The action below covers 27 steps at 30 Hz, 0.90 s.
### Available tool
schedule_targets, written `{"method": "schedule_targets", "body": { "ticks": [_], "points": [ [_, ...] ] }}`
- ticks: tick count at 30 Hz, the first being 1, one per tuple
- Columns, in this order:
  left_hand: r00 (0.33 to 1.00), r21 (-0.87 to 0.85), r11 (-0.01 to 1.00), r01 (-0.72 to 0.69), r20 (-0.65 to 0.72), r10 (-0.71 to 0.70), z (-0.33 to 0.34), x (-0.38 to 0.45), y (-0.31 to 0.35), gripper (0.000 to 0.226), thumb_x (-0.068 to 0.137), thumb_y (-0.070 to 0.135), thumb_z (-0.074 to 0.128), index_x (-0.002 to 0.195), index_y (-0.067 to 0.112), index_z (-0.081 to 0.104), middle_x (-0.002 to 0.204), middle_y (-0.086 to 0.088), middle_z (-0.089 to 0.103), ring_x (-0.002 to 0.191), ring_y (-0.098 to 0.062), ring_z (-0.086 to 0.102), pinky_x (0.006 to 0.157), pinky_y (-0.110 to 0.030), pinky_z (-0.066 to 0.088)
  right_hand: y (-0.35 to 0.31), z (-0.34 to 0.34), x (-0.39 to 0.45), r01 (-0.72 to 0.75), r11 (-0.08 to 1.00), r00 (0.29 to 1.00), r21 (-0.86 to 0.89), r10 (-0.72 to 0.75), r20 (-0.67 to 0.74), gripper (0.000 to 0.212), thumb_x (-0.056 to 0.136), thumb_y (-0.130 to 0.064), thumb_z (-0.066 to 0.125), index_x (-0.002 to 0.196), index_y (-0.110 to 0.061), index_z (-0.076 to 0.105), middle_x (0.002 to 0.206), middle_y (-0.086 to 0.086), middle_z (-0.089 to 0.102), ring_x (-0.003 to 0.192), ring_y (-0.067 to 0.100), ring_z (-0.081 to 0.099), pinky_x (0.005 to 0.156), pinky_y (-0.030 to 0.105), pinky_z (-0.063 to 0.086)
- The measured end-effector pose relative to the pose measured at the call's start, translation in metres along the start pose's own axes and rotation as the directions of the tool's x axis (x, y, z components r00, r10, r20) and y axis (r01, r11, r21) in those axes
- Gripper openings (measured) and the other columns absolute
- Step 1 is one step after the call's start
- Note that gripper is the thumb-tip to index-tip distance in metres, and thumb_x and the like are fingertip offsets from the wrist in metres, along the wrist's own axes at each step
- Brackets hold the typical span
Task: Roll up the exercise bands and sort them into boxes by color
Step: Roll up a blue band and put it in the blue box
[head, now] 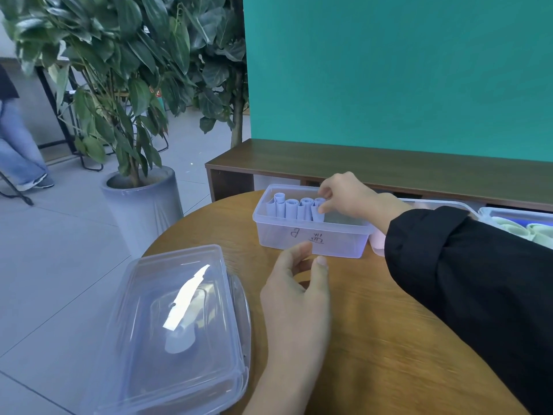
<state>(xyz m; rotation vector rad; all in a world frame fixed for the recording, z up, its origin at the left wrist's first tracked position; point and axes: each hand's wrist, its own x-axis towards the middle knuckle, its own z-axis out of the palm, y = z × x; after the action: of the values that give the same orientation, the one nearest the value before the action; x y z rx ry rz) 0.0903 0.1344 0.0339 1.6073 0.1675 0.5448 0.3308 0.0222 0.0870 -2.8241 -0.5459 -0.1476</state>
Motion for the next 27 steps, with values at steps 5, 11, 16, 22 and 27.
{"method": "schedule_targets", "body": {
  "ticks": [5,11,16,22,27],
  "points": [
    [1.000,-0.010,1.000,0.010,-0.007,-0.010,-0.001,0.000,-0.001,0.018,0.095,0.025,0.068,0.108,0.037,0.067,0.098,0.025,0.070,0.097,0.012,0.061,0.073,-0.006,0.044,0.004,-0.019,-0.017,0.005,1.000,0.999,0.021,-0.004,-0.053,0.039,0.088,-0.022,0.078,0.123,-0.008,0.067,0.119,0.012,0.067,0.108,0.027,0.062,0.095,0.039,0.051],
    [0.998,0.013,0.999,0.038,0.048,-0.038,-0.002,-0.007,0.001,0.020,0.096,0.026,0.067,0.114,0.032,0.070,0.101,0.027,0.069,0.096,0.018,0.060,0.090,-0.020,0.050,0.007,-0.048,-0.074,0.000,0.991,0.992,0.136,0.017,-0.129,0.034,0.087,-0.027,0.079,0.117,-0.011,0.072,0.112,0.007,0.072,0.104,0.021,0.065,0.094,0.035,0.052],
    [0.993,-0.017,1.000,0.020,0.115,-0.018,0.010,-0.031,0.012,0.020,0.095,0.024,0.068,0.114,0.027,0.072,0.103,0.021,0.070,0.094,0.017,0.060,0.093,-0.021,0.050,0.008,-0.057,-0.162,-0.010,0.969,0.984,0.247,0.054,-0.171,0.025,0.088,-0.033,0.077,0.107,-0.017,0.074,0.101,-0.003,0.074,0.083,0.008,0.066,0.083,0.029,0.052],
    [0.967,0.028,0.998,-0.054,0.249,0.045,0.036,-0.072,0.016,0.019,0.094,0.023,0.070,0.112,0.025,0.074,0.103,0.014,0.074,0.097,0.001,0.067,0.097,-0.026,0.052,0.033,-0.039,-0.276,-0.101,0.918,0.980,0.384,0.159,-0.122,0.019,0.087,-0.035,0.078,0.099,-0.020,0.077,0.089,-0.006,0.076,0.077,0.001,0.070,0.076,0.022,0.056],
    [0.941,0.061,0.997,-0.055,0.338,0.031,0.055,-0.108,0.019,0.014,0.094,0.027,0.069,0.106,0.032,0.073,0.100,0.016,0.073,0.099,-0.004,0.068,0.096,-0.035,0.055,0.066,-0.031,-0.365,-0.209,0.925,0.952,0.317,0.266,-0.150,0.022,0.089,-0.043,0.074,0.103,-0.026,0.076,0.094,-0.015,0.073,0.087,-0.003,0.066,0.080,0.015,0.049]
  ]
}}
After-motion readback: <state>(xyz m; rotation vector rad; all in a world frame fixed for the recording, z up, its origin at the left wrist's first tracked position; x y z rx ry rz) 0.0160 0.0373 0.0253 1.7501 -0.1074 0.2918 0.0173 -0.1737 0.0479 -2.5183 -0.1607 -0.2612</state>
